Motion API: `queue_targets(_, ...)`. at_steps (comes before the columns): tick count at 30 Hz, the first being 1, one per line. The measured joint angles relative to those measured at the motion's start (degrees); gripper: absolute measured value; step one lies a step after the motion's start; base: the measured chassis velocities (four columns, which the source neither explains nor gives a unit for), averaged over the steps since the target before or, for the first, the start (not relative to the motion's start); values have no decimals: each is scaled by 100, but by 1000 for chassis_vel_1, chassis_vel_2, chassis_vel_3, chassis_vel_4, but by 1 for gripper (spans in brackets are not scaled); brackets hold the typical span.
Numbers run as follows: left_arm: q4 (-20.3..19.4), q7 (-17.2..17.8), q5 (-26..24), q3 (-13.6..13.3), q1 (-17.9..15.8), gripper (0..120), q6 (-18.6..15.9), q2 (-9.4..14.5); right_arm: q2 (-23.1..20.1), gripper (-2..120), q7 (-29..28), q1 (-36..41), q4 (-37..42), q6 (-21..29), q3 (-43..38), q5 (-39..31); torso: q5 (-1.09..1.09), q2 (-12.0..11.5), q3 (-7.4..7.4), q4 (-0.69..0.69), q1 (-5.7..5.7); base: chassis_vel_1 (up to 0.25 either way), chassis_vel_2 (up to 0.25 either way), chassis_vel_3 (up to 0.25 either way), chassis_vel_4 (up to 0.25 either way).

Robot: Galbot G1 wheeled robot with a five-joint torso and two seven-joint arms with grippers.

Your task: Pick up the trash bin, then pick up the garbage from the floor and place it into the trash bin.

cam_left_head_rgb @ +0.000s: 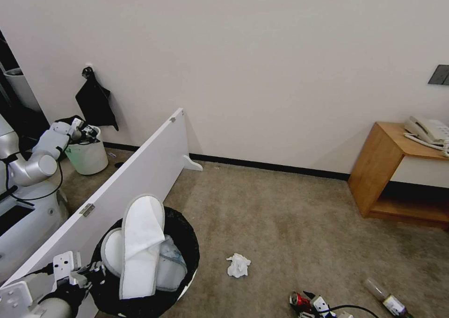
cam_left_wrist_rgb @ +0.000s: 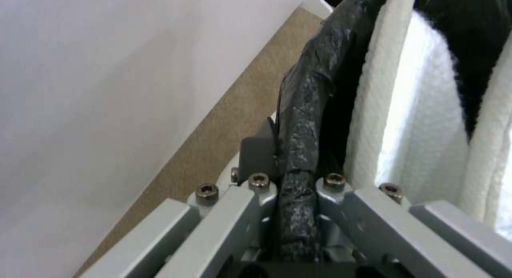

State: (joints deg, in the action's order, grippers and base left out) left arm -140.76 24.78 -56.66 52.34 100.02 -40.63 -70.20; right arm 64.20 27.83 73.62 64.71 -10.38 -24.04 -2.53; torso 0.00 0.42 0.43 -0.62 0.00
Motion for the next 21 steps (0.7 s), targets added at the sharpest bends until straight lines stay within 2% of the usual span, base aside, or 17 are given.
queue_targets(1,7,0,-4,3,-9,2,0,6,-3,43,20,-10,-32,-1,19,-4,0,0,0,-1,0,0,0,0,0)
queue_targets(8,29,1,-23,7,-27,2,0,19,3,30,67,-52,-79,-9,62,-26,-1,1,-1,-2,0,0,0,0,0)
queue_targets(18,58,1,-42,4,-58,2,0,39,-40,29,72,-42,-17,-1,40,-62,2,0,0,0,0,0,0,0,0)
queue_targets(20,73,1,-43,-4,-78,2,0,60,-105,19,51,20,194,20,-61,-95,2,0,0,0,0,0,0,0,0)
queue_targets(21,73,1,-43,-4,-78,2,0,60,-105,19,51,20,194,20,-61,-95,2,0,0,0,0,0,0,0,0)
